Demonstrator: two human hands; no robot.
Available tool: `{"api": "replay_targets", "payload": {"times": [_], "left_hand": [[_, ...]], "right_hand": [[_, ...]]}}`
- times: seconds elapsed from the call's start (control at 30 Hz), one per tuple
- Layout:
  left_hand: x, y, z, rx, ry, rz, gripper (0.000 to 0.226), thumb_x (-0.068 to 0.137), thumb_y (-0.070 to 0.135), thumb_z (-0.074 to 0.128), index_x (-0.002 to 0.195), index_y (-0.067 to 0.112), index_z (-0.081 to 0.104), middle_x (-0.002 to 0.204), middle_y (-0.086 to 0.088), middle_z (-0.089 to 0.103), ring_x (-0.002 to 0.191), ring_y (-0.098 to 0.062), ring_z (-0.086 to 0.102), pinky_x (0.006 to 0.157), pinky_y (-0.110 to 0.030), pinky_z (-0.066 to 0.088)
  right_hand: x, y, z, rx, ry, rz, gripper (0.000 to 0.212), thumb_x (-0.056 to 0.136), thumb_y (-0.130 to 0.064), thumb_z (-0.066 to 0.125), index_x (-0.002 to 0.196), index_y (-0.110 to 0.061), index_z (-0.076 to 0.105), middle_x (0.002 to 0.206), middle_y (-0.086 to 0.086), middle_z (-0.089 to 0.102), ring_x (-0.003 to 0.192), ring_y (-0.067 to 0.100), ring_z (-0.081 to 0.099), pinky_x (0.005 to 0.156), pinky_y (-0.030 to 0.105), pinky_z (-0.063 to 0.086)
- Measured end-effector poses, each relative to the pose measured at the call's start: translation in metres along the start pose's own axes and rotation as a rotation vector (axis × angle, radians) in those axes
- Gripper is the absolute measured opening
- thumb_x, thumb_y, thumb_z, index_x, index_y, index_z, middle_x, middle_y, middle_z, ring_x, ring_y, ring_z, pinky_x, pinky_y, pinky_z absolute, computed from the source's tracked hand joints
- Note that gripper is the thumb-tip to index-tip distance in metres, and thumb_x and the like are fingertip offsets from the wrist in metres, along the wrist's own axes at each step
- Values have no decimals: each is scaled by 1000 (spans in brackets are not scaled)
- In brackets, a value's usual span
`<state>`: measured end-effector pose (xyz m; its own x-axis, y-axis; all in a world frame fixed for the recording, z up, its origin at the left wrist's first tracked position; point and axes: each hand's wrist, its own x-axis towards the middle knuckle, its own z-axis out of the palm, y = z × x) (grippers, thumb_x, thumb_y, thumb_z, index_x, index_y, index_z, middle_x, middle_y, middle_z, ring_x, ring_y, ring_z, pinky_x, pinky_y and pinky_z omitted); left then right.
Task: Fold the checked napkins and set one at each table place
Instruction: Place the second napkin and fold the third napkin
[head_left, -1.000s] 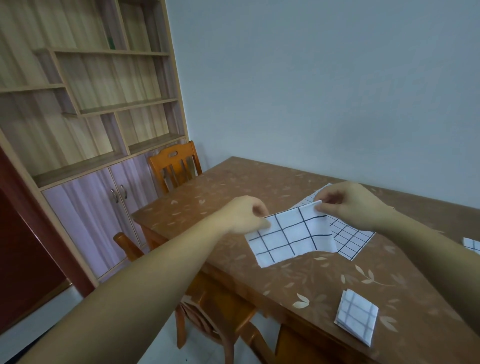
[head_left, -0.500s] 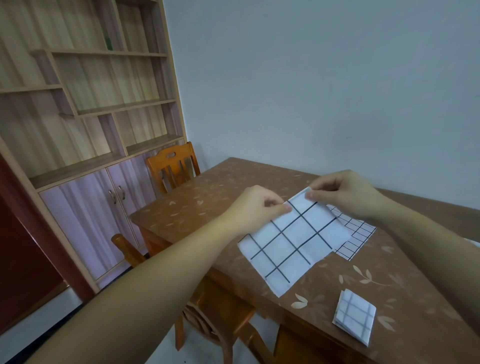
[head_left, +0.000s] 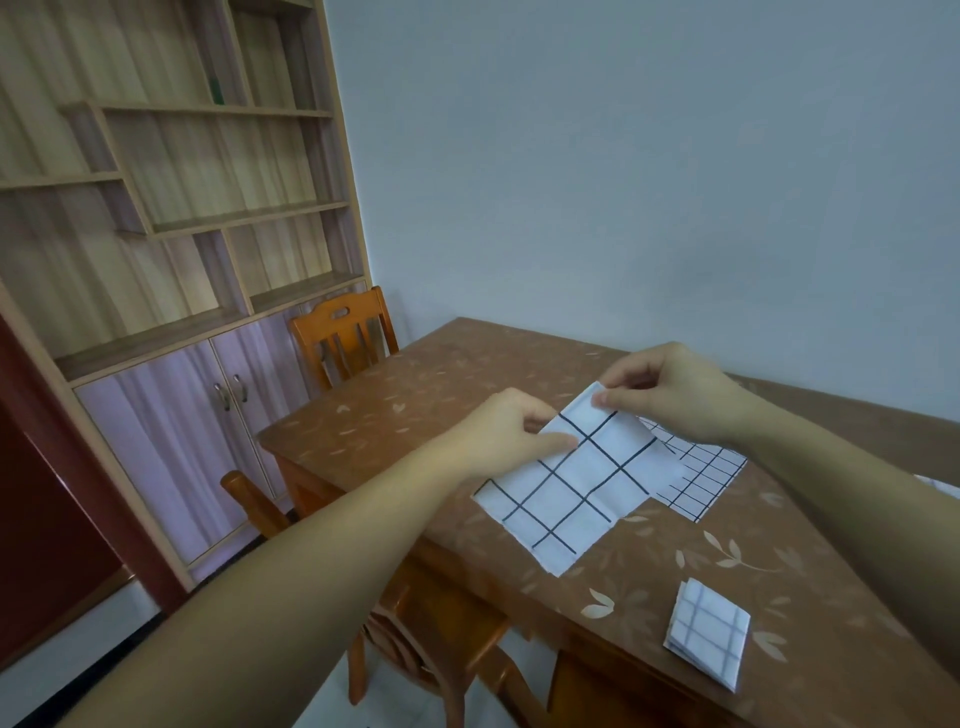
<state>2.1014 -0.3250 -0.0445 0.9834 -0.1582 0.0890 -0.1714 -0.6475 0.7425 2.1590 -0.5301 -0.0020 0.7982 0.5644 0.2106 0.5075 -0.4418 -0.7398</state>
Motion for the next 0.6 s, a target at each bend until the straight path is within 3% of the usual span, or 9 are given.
{"api": "replay_targets", "payload": {"times": [0.1,0.17,0.27,0.33,0.5,0.6], "left_hand": [[1,4,-1,-126,65,-25,16,92,26,67,88,15,77,78,6,76,72,-13,73,64,-31,58],[-1,0,-5,-153,73,-45,16,92,25,66,92,13,78,81,4,77,74,-14,74,64,-28,58],[-4,-6,-9,-169,52,-74,18,92,25,66,96,11,78,86,-1,78,79,-18,75,71,-31,60],[-5,-9,-8,-201,39,-88,15,92,25,67,95,14,78,87,0,78,80,-17,75,69,-27,58],[-8,-12,-9,-301,60,-139,15,92,27,66,95,17,77,90,-2,78,82,-20,75,72,-30,59],[-10,-11,-6,-319,93,-130,45,90,46,63,93,2,72,87,-10,73,76,-33,69,73,-40,55]], "right_hand": [[-4,2,-4,-73,-66,40,7,83,-25,76,85,-19,78,79,0,75,66,5,64,66,22,50],[-10,5,-8,-121,-123,75,10,83,-26,75,77,-18,77,67,2,71,59,6,57,62,24,45],[-15,7,-12,-75,-159,98,39,86,-19,72,48,-24,66,42,-13,51,40,-1,42,49,10,33],[-16,9,-12,-43,-167,98,48,87,-16,72,41,-25,63,38,-15,47,38,-1,42,44,6,31],[-14,14,-11,105,-117,140,13,82,-11,76,69,-12,75,59,-4,67,56,3,59,57,12,49],[-9,22,-9,270,33,160,3,81,-6,75,82,-5,77,84,16,74,75,16,67,78,29,60]]}}
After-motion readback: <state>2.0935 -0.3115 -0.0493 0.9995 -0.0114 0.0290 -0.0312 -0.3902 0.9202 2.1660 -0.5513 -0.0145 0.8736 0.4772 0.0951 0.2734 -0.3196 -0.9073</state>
